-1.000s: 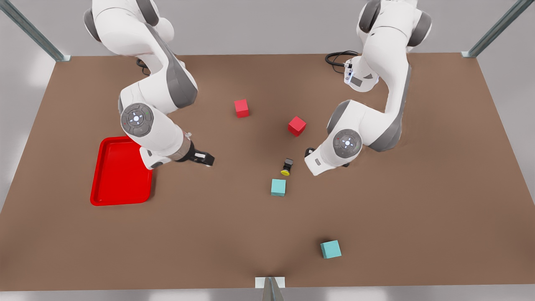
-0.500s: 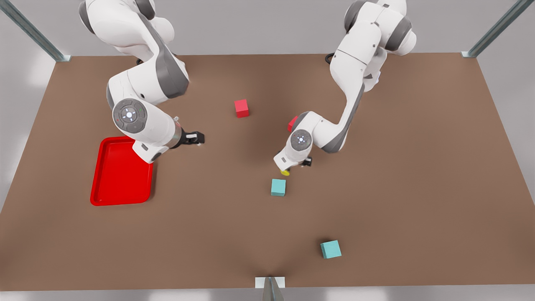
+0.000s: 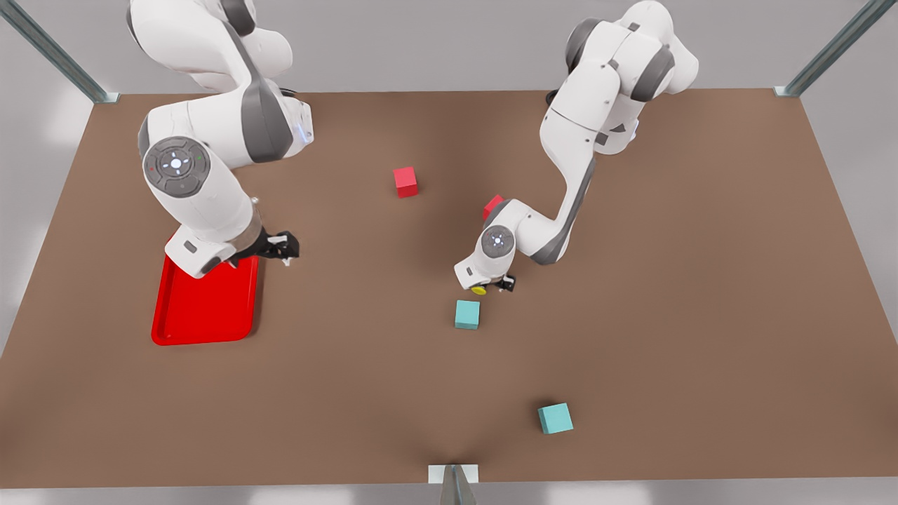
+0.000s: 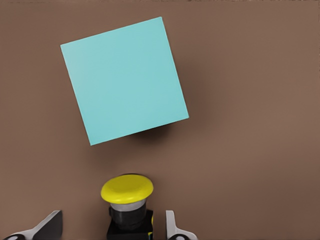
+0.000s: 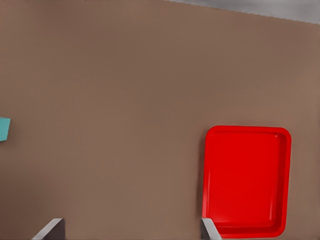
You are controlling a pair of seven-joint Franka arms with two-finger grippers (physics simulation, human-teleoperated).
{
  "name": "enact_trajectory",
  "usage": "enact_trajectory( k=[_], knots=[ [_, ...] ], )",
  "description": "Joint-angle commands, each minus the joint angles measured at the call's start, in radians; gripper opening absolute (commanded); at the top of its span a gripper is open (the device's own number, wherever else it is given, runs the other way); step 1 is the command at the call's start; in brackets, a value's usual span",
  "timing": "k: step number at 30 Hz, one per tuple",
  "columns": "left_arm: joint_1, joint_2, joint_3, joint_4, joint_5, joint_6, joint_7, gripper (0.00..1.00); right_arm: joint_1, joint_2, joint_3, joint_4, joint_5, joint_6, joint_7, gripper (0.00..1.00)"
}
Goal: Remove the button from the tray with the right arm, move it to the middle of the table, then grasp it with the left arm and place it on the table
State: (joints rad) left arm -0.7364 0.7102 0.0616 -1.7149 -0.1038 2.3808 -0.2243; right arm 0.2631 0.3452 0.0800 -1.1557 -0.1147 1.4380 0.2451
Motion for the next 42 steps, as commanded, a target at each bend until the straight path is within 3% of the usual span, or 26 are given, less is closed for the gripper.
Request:
enact_trajectory(
  k=[1, 7, 10, 21, 24, 42],
  knots=[
    [0.000, 0.000, 0.000, 0.001, 0.003, 0.043, 0.105, 1.00, -0.045, -0.002, 0.001, 0.002, -0.007, 0.002, -0.082, 1.00],
    [-0.001, 0.000, 0.001, 0.001, 0.004, 0.041, 0.108, 1.00, -0.140, 0.001, 0.003, -0.013, 0.033, -0.137, -0.076, 1.00],
    [-0.001, 0.000, 0.001, 0.001, 0.004, 0.041, 0.105, 0.81, -0.133, -0.002, 0.001, -0.010, -0.011, -0.137, -0.075, 1.00],
    [0.000, 0.009, 0.000, 0.001, -0.002, 0.035, 0.098, 0.71, -0.191, -0.005, 0.012, -0.001, 0.041, -0.142, -0.081, 1.00],
    [0.002, 0.015, 0.000, 0.001, -0.002, 0.034, 0.098, 0.59, -0.191, -0.005, 0.010, -0.001, 0.041, -0.168, -0.081, 1.00],
    [0.005, 0.026, 0.001, 0.024, -0.004, 0.001, 0.102, 0.54, -0.159, 0.000, 0.007, 0.007, 0.029, -0.156, -0.075, 1.00]
  ],
)
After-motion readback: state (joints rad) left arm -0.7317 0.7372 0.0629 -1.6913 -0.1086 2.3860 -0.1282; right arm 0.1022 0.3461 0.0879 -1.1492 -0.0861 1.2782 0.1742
